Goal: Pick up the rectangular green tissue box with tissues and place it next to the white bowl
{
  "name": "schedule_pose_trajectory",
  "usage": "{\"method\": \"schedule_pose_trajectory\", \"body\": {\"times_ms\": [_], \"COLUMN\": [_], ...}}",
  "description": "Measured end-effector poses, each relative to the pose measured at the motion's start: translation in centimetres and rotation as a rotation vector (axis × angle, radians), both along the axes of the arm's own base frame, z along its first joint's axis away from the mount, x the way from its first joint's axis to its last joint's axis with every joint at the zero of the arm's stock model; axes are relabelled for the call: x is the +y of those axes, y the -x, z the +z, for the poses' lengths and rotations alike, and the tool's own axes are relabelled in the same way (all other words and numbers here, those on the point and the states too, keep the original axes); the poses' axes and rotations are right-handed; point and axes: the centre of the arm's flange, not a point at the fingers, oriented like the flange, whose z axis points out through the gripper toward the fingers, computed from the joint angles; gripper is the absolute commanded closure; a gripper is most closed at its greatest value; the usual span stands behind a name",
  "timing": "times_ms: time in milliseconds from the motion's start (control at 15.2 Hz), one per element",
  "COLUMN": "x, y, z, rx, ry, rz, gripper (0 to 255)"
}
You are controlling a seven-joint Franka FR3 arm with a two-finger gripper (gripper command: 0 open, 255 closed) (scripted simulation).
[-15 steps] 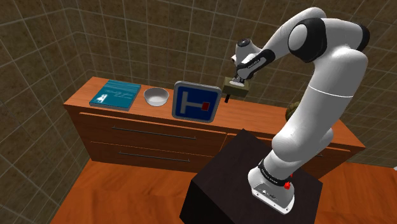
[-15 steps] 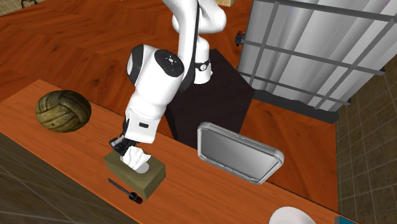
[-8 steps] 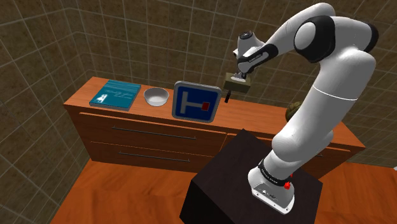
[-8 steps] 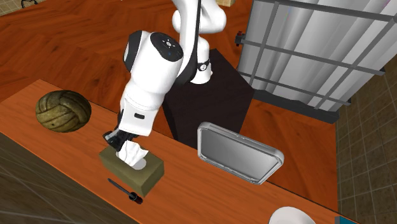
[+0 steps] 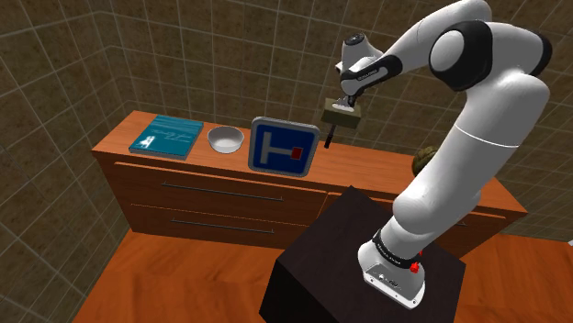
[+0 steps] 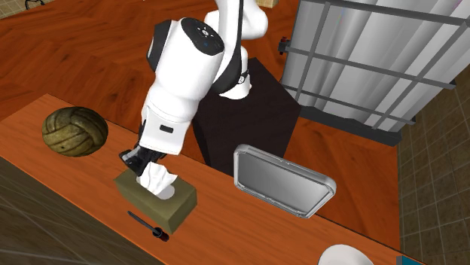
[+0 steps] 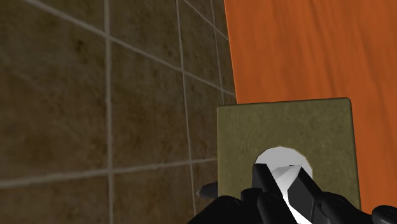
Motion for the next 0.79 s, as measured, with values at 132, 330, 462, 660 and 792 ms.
{"method": "schedule_pose_trajectory", "body": {"times_ms": [132,330,462,660,792], "x": [1.3,3.5,4.8,7.0,8.3], "y": [-1.9,-5.3,-7.4,-10.9,-12.9], "z": [0.1,0.1,-0.1,0.1,0.2], "rx": [0.000,0.000,0.001,0.000,0.000], "ry": [0.000,0.000,0.000,0.000,0.000], "rz": [0.001,0.001,0.001,0.001,0.001], "gripper": [255,255,255,255,255]}}
